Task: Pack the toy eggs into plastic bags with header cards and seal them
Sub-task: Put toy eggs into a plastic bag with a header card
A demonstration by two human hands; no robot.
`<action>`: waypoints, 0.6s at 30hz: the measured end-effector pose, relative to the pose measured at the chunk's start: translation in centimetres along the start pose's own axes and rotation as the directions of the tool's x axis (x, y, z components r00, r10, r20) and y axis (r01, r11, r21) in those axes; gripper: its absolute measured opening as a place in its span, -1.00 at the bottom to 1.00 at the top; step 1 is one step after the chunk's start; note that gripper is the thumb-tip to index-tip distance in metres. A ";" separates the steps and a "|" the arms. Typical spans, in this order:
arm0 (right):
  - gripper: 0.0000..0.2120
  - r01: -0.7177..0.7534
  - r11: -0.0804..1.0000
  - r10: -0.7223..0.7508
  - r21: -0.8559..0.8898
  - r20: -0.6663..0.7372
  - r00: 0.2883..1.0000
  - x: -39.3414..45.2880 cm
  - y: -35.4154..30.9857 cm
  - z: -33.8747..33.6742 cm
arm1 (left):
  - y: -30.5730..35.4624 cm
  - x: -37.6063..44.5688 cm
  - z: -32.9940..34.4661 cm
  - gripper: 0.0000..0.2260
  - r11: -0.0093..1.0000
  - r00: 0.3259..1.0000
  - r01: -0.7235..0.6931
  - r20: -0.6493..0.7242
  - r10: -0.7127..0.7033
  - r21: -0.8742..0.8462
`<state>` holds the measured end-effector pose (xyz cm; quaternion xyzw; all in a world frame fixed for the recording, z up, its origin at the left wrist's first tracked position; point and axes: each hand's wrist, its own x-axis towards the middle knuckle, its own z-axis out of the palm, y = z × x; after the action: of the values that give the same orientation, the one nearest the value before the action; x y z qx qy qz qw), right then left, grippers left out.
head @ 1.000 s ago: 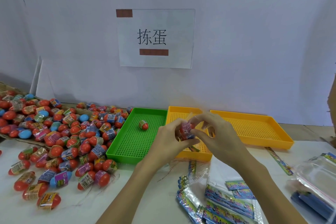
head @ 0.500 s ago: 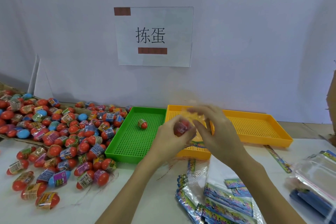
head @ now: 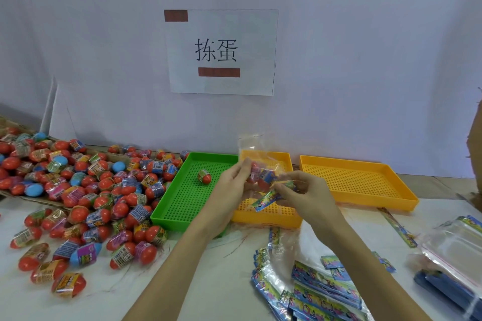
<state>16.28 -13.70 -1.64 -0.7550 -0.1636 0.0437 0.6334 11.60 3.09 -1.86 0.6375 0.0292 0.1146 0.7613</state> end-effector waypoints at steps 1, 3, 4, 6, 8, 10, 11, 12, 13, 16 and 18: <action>-0.86 -0.039 0.998 0.038 0.050 0.024 0.999 0.0 -0.1 -0.1 | 0.0 0.0 -0.1 -0.67 1.000 1.000 -0.015 -0.013 0.015 0.019; -0.77 -0.100 0.989 0.087 0.112 0.116 0.989 0.0 -0.3 -0.2 | -0.1 -0.1 -0.2 -0.68 0.996 0.998 -0.055 -0.018 0.056 0.074; -0.70 -0.117 0.985 0.095 0.127 0.169 0.981 -0.1 -0.4 -0.3 | -0.1 -0.3 -0.2 -0.70 0.993 0.998 -0.069 -0.008 0.070 0.099; -0.58 -0.122 0.983 0.088 0.135 0.233 0.968 -0.2 -0.5 -0.2 | -0.1 -0.4 -0.2 -0.74 0.983 0.995 -0.103 0.010 0.103 0.154; -0.61 -0.123 0.986 0.095 0.115 0.225 0.970 -0.2 -0.5 0.0 | -0.1 -0.5 -0.1 -0.80 0.968 0.990 -0.139 -0.010 0.144 0.207; -0.75 -0.122 0.989 0.103 0.078 0.208 0.973 -0.1 -0.3 0.0 | -0.2 -0.3 0.0 -0.86 0.933 0.973 -0.185 -0.077 0.219 0.308; -0.79 -0.128 0.989 0.110 0.075 0.209 0.972 -0.1 -0.1 0.0 | -0.2 -0.3 0.0 -0.90 0.887 0.951 -0.220 -0.116 0.288 0.405; -0.81 -0.137 0.987 0.117 0.084 0.210 0.971 -0.1 0.0 0.0 | -0.3 -0.2 0.0 -0.94 0.838 0.927 -0.247 -0.134 0.351 0.486; -0.81 -0.146 0.985 0.124 0.094 0.211 0.970 -0.1 0.0 0.0 | -0.3 -0.2 -0.1 -0.97 0.810 0.910 -0.269 -0.139 0.391 0.520; -0.74 -0.139 0.989 0.125 0.051 0.216 0.968 -0.3 -0.2 0.2 | -0.4 0.0 -0.3 -0.95 0.852 0.918 -0.291 -0.122 0.377 0.435; -0.68 -0.115 0.993 0.115 -0.012 0.206 0.972 -0.3 -0.3 0.2 | -0.3 0.0 -0.2 -0.93 0.868 0.918 -0.305 -0.123 0.378 0.392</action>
<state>15.93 -13.57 -1.45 -0.7545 -0.1846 0.1584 0.6095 11.56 3.27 -2.18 0.7482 0.0108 0.3025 0.5904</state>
